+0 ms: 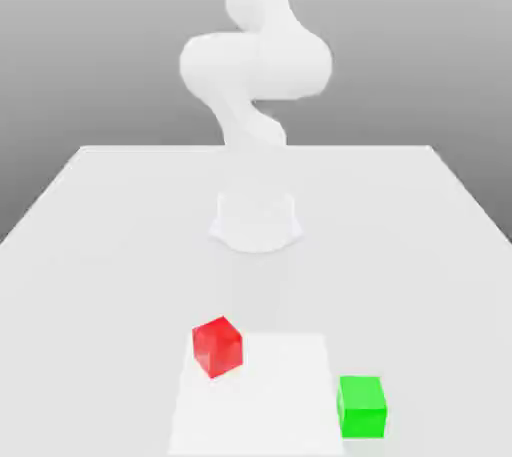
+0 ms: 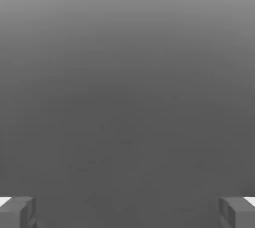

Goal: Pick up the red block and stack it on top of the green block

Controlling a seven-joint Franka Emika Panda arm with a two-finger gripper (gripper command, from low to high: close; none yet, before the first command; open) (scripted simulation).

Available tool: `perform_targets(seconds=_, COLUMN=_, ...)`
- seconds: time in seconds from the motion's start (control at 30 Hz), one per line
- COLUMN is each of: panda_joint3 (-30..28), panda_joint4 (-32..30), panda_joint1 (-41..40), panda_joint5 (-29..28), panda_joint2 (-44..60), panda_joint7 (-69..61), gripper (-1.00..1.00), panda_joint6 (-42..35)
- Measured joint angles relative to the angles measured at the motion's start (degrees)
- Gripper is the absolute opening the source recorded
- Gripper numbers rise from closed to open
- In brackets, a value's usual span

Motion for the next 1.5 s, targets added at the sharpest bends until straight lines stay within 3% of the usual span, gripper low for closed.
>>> perform_targets(seconds=0.33, panda_joint3=-9.61, panda_joint4=-14.89, panda_joint1=5.47, panda_joint5=0.8, panda_joint2=19.66, panda_joint7=-20.6, gripper=0.0, panda_joint6=13.17)
perform_targets(seconds=0.6, panda_joint3=-13.84, panda_joint4=-27.35, panda_joint1=6.36, panda_joint5=-1.54, panda_joint2=38.35, panda_joint7=-36.67, gripper=0.0, panda_joint6=25.89)
perform_targets(seconds=0.77, panda_joint3=-12.13, panda_joint4=-27.07, panda_joint1=6.15, panda_joint5=4.65, panda_joint2=46.33, panda_joint7=-42.53, gripper=0.0, panda_joint6=32.25)
perform_targets(seconds=0.9, panda_joint3=-6.35, panda_joint4=-26.23, panda_joint1=1.92, panda_joint5=11.13, panda_joint2=52.43, panda_joint7=-47.27, gripper=0.0, panda_joint6=37.24)
perform_targets(seconds=0.93, panda_joint3=-4.76, panda_joint4=-26.07, panda_joint1=0.59, panda_joint5=12.13, panda_joint2=53.85, panda_joint7=-47.94, gripper=-1.0, panda_joint6=38.42)
perform_targets(seconds=1.17, panda_joint3=-4.49, panda_joint4=-26.02, panda_joint1=0.43, panda_joint5=12.54, panda_joint2=54.16, panda_joint7=-48.22, gripper=-1.0, panda_joint6=38.56)
perform_targets(seconds=1.33, panda_joint3=-8.99, panda_joint4=-26.92, panda_joint1=3.05, panda_joint5=5.21, panda_joint2=47.56, panda_joint7=-43.05, gripper=-1.0, panda_joint6=33.24)
perform_targets(seconds=1.5, panda_joint3=-9.7, panda_joint4=-28.19, panda_joint1=1.96, panda_joint5=-0.95, panda_joint2=40.38, panda_joint7=-38.45, gripper=-1.0, panda_joint6=27.28)
